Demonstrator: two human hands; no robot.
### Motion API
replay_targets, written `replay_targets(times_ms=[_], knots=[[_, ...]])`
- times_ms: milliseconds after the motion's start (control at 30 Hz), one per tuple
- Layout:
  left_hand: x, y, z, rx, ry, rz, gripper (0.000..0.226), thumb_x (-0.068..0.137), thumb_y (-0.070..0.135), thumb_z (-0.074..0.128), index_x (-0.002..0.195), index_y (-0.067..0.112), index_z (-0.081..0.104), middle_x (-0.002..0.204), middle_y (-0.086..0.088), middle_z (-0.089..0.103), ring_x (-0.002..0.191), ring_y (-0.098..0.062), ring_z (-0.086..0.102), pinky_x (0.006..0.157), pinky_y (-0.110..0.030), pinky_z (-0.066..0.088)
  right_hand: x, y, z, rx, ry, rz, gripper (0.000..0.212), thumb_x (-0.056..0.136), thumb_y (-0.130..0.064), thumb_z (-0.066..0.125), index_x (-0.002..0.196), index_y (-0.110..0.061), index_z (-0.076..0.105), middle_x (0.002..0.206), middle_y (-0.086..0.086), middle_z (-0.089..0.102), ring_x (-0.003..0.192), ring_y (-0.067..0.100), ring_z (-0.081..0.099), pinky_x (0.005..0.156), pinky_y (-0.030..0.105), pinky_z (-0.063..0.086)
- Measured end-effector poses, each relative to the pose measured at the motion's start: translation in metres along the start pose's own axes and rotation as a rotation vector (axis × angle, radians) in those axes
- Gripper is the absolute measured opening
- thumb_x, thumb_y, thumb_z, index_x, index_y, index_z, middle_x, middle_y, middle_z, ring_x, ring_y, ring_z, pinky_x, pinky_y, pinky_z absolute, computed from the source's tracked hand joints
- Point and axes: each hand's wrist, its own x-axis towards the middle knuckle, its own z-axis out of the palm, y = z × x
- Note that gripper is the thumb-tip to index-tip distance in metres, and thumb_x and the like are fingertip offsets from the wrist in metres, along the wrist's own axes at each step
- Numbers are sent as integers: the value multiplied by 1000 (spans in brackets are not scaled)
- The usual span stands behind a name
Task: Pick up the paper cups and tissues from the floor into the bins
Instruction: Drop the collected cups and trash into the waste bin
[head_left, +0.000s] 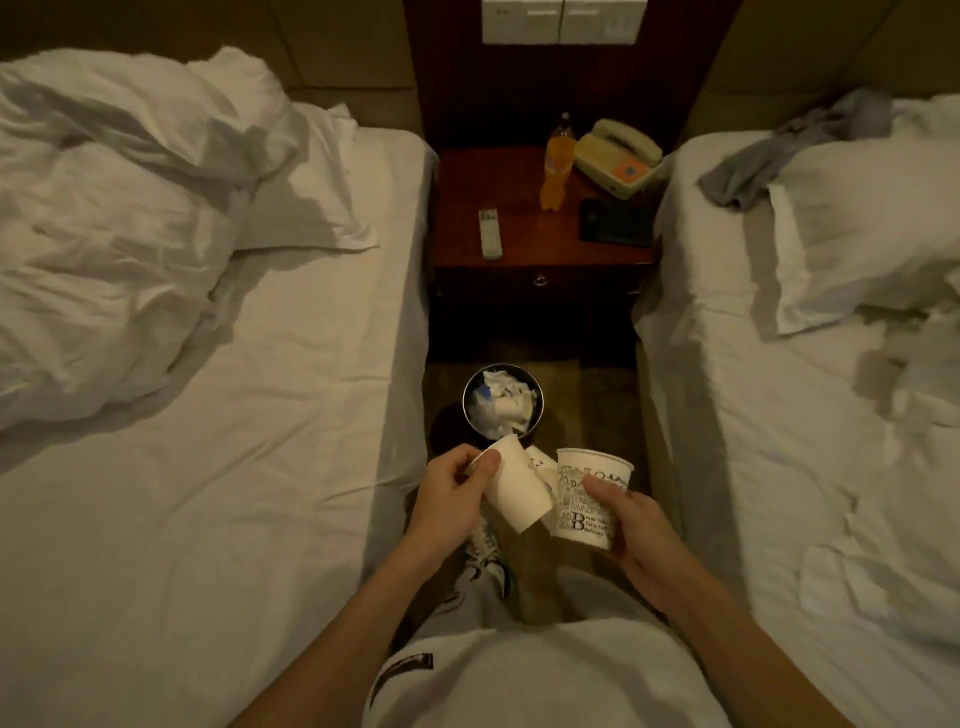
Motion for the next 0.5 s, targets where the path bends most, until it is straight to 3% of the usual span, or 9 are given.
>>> replay_targets(times_ms=[100, 200, 267, 400, 500], knots=[[49, 24, -9, 43, -83, -67, 24, 98, 42, 54, 89, 22, 64, 94, 1, 65, 88, -17, 62, 76, -30, 52, 25, -22, 10, 111, 72, 28, 57, 66, -35, 77, 113, -5, 66, 104, 13, 74, 91, 25, 73, 67, 35, 60], [93, 41, -8, 86, -129, -98, 33, 99, 41, 52, 94, 11, 63, 88, -3, 63, 76, -13, 57, 66, -22, 47, 55, -37, 15, 217, 102, 62, 54, 68, -35, 76, 113, -6, 67, 104, 13, 74, 86, 22, 74, 59, 30, 58], [117, 43, -6, 82, -139, -146, 36, 100, 39, 50, 96, 6, 62, 82, -5, 60, 71, -12, 55, 63, -20, 46, 73, -47, 18, 262, 109, 89, 54, 70, -35, 74, 115, -7, 66, 107, 13, 74, 87, 22, 74, 63, 32, 57], [155, 34, 5, 93, -119, -267, 24, 101, 36, 49, 93, 17, 61, 90, -4, 62, 74, -12, 58, 60, -16, 50, 116, -59, 13, 341, 126, 151, 55, 68, -37, 73, 117, -13, 65, 112, 12, 72, 102, 25, 70, 85, 41, 54], [184, 26, 13, 153, -107, -331, 17, 101, 39, 49, 91, 27, 58, 92, 1, 60, 79, -11, 57, 60, -17, 48, 152, -68, 9, 380, 143, 213, 53, 69, -37, 72, 116, -15, 64, 111, 10, 73, 103, 25, 68, 82, 40, 55]])
